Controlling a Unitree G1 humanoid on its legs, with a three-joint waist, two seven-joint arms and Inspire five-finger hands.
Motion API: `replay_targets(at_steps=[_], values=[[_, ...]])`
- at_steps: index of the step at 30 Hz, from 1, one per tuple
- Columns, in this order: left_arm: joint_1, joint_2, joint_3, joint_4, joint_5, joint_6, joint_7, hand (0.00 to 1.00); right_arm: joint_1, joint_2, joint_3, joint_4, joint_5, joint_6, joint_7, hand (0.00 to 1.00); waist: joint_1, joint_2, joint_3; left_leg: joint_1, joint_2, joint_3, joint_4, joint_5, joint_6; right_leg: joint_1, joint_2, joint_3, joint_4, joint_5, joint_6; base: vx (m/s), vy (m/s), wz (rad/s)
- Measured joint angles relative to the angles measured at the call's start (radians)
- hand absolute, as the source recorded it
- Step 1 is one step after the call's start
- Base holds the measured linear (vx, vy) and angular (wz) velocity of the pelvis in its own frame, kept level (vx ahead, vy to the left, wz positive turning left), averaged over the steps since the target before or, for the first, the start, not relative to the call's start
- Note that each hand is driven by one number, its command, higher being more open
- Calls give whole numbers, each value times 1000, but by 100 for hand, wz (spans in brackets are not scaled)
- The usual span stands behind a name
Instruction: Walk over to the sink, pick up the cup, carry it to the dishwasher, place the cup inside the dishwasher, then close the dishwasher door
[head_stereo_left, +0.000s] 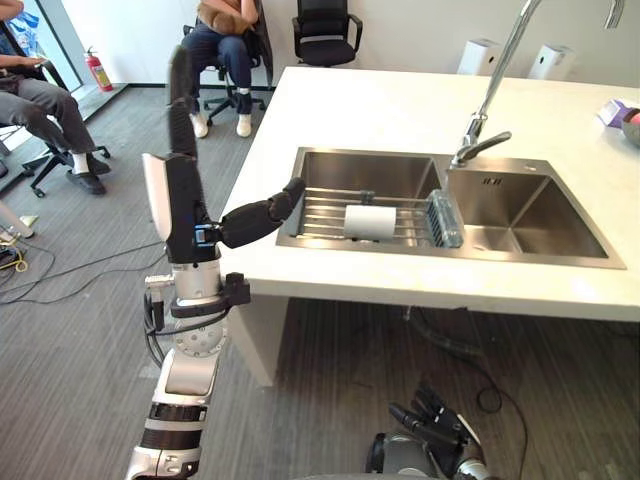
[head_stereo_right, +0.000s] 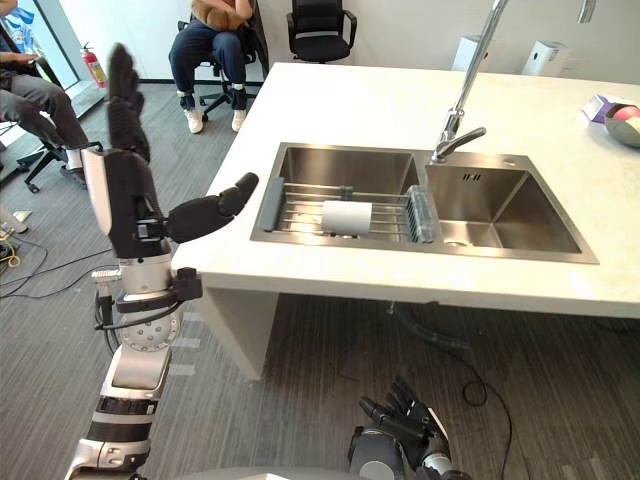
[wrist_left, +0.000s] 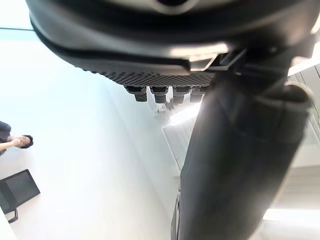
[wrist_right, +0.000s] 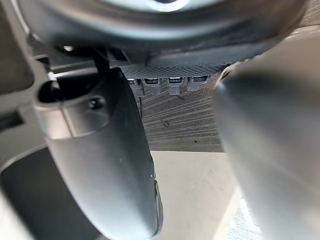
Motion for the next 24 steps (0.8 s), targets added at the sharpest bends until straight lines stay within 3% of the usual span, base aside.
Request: replay_targets(at_steps=[2,5,7,8,9,11,12,14,18,24], values=[[-2,-8,-57,-3,30,6,-38,100,-8,-23,5,23,-2,17,-1,100,1,37,-12,-7,54,6,22,-12,-18,25,56,-19,-44,-12,-19,328,-299,-5],[-1,-7,-108,-14,58,62,-104,100,-12,-36,28,33,-4,50,-1,100,2,42,-15,-33,105,43,127,-28,-44,50,111,-8,-68,-47,-39,234,-226,-28],[0,-4,-124,-15,66,132,-148,100,-6,-46,43,34,-6,80,1,100,-1,43,-15,-115,141,47,342,-30,-42,90,134,0,-110,-50,-43,230,-166,-25],[0,3,-129,-15,110,172,-171,100,8,-56,44,36,-6,112,10,100,-9,64,-5,-223,202,41,605,-19,-17,152,165,-2,-163,-52,-68,204,-94,-11],[0,11,-129,-15,138,182,-178,100,13,-60,43,37,-10,121,10,100,-9,62,-3,-243,210,39,641,-38,-18,168,169,-1,-176,-48,-77,236,-63,-12],[-1,50,-133,-15,191,196,-187,100,14,-69,43,47,-28,140,12,100,-10,56,0,-259,198,42,589,-84,-28,213,164,8,-208,-31,-76,155,-5,-17],[-10,89,-148,-15,215,201,-188,100,14,-79,39,60,-45,146,16,100,-9,53,1,-261,178,43,467,-88,-23,228,156,22,-228,-22,-70,153,39,-29],[-42,132,-170,-15,230,213,-192,100,12,-94,38,60,-52,149,20,100,-10,74,-7,-264,169,54,247,31,-14,227,162,38,-229,-20,-56,181,105,-30],[-138,196,-189,29,274,323,-226,100,10,-85,-12,57,-52,172,34,100,-24,64,-11,-175,99,83,19,114,1,223,121,72,-275,4,-13,83,119,-14],[-207,288,-280,118,274,387,-374,100,20,-78,-33,57,-53,186,34,100,-42,64,-11,-116,80,81,-78,152,3,280,119,65,-359,38,2,12,28,3]])
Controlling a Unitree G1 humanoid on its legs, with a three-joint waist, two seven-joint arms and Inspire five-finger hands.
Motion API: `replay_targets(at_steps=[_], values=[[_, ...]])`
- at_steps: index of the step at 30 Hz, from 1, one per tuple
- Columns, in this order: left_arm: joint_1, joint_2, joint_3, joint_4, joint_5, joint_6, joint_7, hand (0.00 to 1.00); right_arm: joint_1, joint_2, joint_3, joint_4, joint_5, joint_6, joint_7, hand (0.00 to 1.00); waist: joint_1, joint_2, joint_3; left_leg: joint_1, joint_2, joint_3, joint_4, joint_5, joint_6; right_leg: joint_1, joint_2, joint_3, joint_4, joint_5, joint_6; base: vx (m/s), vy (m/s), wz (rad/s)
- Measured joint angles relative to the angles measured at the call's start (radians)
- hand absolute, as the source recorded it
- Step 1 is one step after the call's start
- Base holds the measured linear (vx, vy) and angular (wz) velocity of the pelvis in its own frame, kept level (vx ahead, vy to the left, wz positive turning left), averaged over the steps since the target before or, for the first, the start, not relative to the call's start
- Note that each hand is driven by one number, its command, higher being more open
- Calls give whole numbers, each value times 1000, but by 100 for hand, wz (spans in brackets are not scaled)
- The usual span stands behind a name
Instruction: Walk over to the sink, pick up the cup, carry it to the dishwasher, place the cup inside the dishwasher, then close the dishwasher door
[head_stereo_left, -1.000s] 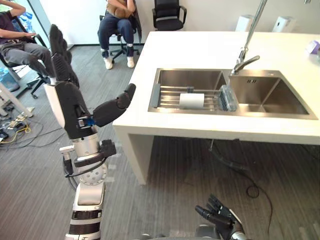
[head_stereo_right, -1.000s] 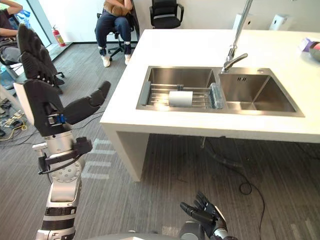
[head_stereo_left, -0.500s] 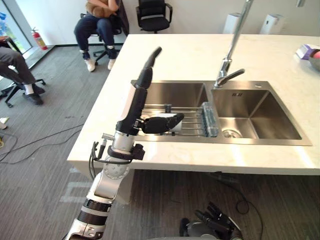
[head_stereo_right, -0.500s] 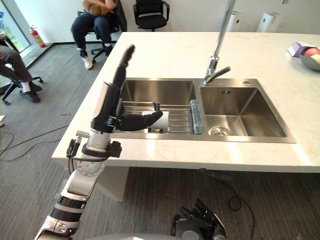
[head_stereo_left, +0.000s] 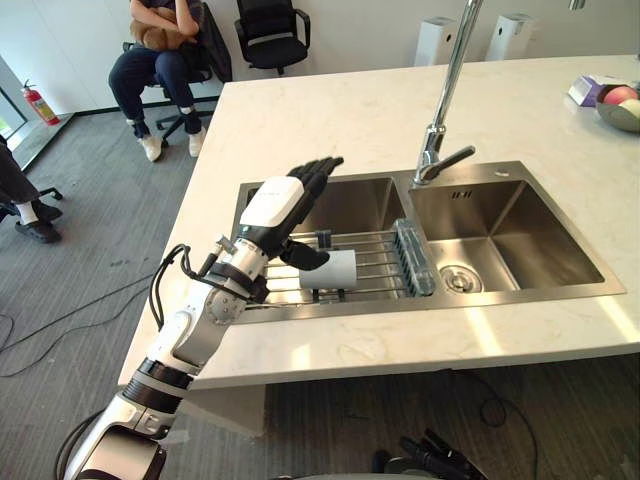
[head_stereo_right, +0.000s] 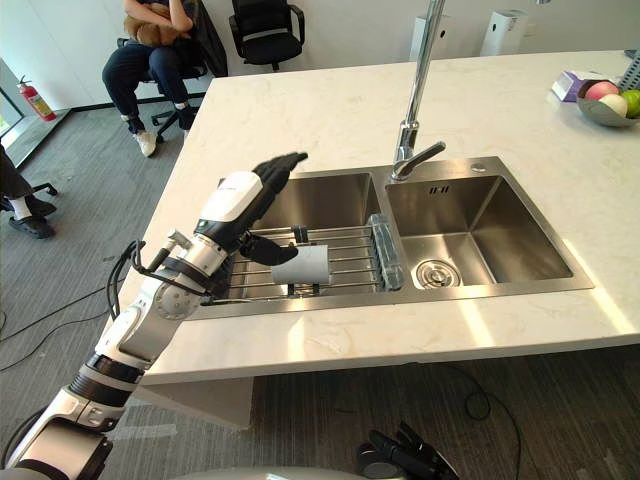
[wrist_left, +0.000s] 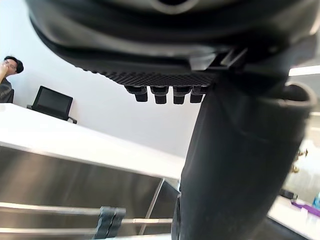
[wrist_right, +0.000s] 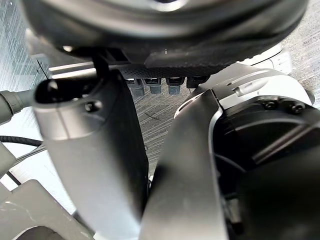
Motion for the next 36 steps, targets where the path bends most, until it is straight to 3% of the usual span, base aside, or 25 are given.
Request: replay_targets(at_steps=[8,16,36], values=[[-86,75,-68,75,-48,-8,-188,100,0,-11,48,-28,0,33,0,100,-13,-1,0,20,1,24,-41,17,-3,18,13,21,-58,37,1,-17,-3,-8],[-99,95,-68,112,-90,-3,-204,100,6,-12,81,-50,1,66,-3,100,-26,-21,-11,26,-1,35,-52,19,-3,34,17,32,-105,62,2,-17,-2,-4],[-98,82,-114,249,-61,57,-262,100,34,-21,157,-165,4,142,-33,100,-43,-35,-21,21,-2,67,-65,18,-4,26,22,60,-136,80,6,-17,-11,-4]])
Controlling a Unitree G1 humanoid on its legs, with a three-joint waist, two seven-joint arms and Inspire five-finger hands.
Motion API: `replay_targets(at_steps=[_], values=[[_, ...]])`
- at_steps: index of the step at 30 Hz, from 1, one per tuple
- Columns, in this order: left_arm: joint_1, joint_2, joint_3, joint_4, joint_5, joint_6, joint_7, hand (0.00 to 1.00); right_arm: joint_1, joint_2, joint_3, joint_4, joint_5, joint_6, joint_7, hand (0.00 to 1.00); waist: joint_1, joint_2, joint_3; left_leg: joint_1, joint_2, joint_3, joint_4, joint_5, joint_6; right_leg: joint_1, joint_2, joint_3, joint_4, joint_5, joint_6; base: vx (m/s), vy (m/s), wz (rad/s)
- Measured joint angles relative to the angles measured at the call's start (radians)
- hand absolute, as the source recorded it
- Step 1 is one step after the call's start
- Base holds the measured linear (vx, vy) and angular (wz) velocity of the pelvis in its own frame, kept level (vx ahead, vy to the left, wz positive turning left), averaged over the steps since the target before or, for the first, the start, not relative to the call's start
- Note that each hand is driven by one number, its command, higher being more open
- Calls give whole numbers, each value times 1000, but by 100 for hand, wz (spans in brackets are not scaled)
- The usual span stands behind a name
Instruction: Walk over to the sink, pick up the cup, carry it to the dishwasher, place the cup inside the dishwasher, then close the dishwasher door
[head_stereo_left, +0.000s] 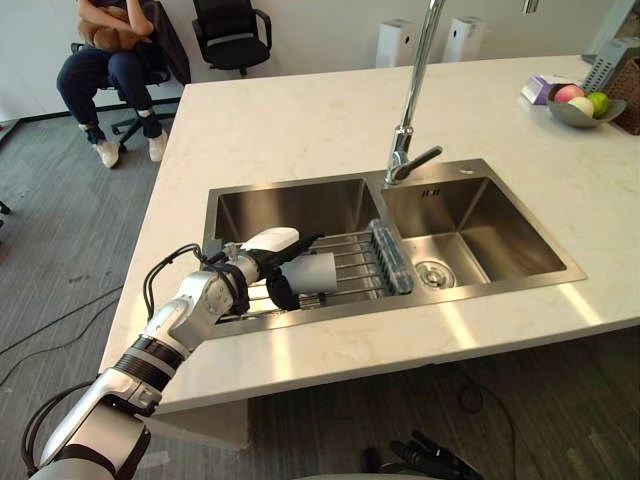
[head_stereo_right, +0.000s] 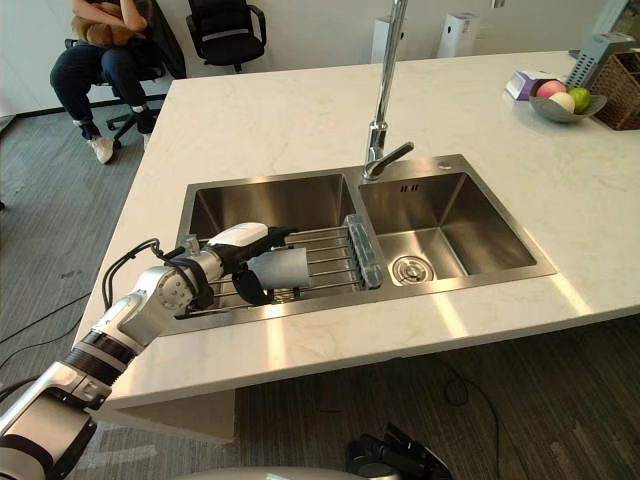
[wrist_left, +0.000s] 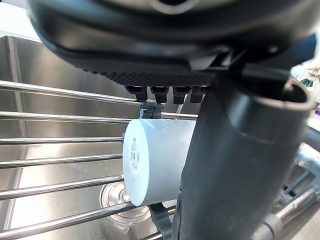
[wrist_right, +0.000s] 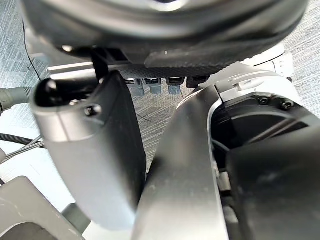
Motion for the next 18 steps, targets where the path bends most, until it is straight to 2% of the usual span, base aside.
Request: replay_targets(at_steps=[18], values=[[0,-10,9,-9,-1,30,-62,100,0,-24,48,-27,-4,28,-9,100,-12,4,-23,-6,-8,-4,-5,1,1,-7,-6,-7,-6,1,-1,0,0,0]])
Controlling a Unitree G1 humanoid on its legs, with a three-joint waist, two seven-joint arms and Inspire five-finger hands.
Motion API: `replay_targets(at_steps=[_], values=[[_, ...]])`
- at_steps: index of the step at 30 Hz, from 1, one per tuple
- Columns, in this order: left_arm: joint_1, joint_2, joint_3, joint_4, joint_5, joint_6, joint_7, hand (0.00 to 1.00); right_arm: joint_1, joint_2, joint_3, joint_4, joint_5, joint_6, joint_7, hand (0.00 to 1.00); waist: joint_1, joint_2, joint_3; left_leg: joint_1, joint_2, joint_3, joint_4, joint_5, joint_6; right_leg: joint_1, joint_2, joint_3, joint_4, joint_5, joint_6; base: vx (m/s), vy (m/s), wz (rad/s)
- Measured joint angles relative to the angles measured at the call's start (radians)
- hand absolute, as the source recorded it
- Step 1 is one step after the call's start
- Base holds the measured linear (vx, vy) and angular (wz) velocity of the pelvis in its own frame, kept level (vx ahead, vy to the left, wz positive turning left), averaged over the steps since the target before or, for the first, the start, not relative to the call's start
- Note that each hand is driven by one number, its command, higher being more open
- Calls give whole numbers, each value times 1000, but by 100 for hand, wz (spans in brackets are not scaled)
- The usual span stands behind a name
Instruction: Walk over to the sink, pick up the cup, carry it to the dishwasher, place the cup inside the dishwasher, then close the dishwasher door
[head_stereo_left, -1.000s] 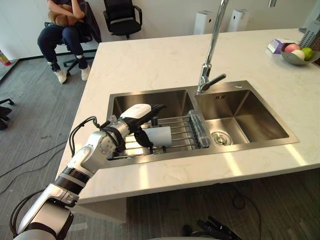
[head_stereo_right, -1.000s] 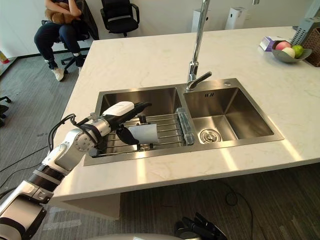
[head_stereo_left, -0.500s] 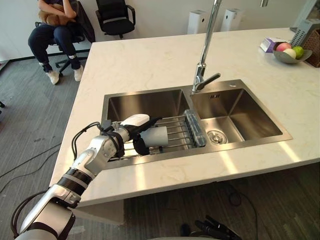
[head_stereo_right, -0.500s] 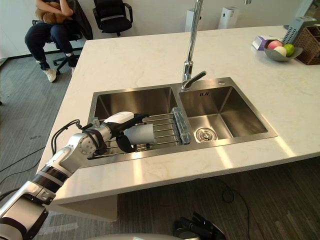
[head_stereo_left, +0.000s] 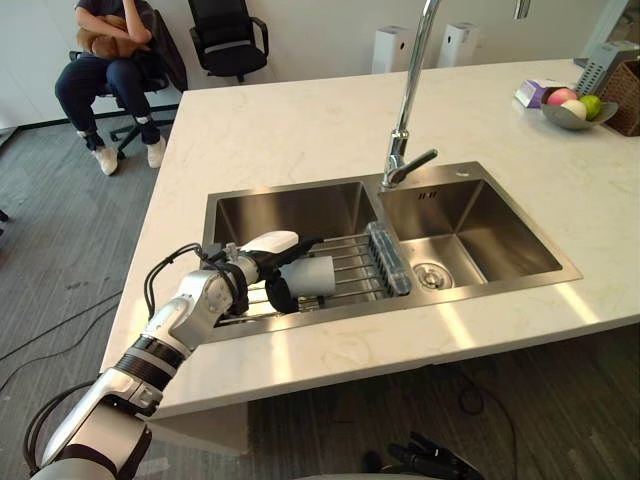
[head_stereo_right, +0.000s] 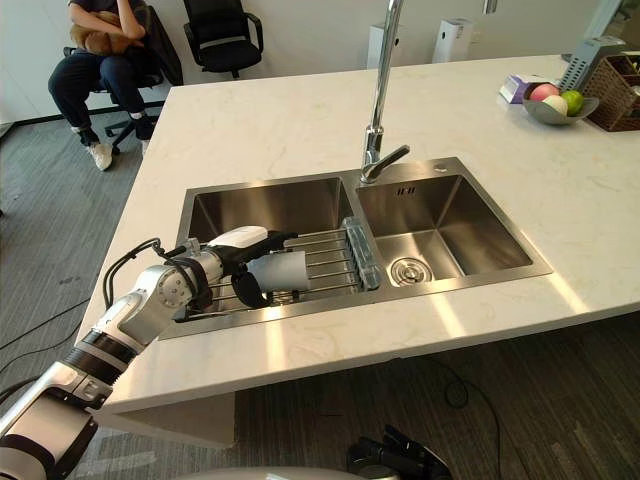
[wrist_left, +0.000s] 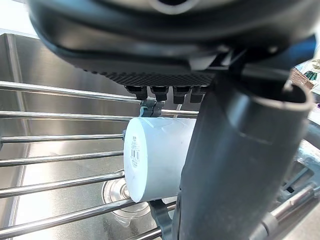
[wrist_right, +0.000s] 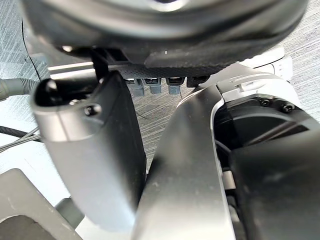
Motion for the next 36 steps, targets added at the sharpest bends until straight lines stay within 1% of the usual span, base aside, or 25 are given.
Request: replay_targets(at_steps=[5,10,13,20,22,29,31,36], values=[[6,-4,-1,-5,-1,-1,11,100,-2,-3,12,0,-1,0,-9,100,-1,0,-2,1,-6,-2,-6,1,2,0,-5,-2,0,1,1,0,0,0],[56,0,9,-59,-3,-2,29,100,-3,-2,16,0,-1,-3,-21,100,0,0,-3,1,-9,-6,-8,2,3,0,-8,-6,0,1,3,0,0,1],[97,-1,35,-94,-3,-11,35,100,-3,-1,17,0,-7,-10,-23,100,1,1,-3,0,-10,-10,-8,2,4,1,-9,-10,0,1,3,0,0,2],[134,10,42,-136,-1,-14,38,100,-3,-2,21,1,-9,-15,-28,100,4,2,-4,-1,-11,-13,-8,4,6,1,-10,-12,0,0,3,-2,-1,1],[135,10,43,-139,-2,-14,31,100,-4,-3,25,1,-9,-16,-29,100,4,2,-4,-1,-11,-13,-8,3,6,1,-10,-12,0,0,3,0,0,0],[130,36,41,-179,-1,0,-68,100,-6,-10,29,1,-10,-12,-29,100,3,6,-6,-3,-11,-6,-8,2,8,-5,-9,-2,0,1,8,0,0,0],[124,38,37,-179,-3,9,-87,100,-7,-12,29,1,-12,-10,-28,100,3,9,-8,-5,-11,-4,-8,1,9,-8,-9,1,0,1,9,0,0,-4],[82,42,-2,-156,-3,42,-121,100,-9,-22,34,0,-13,-1,-28,100,0,29,-20,-6,-11,5,-7,0,10,-13,-9,10,0,5,15,-14,-7,-5]])
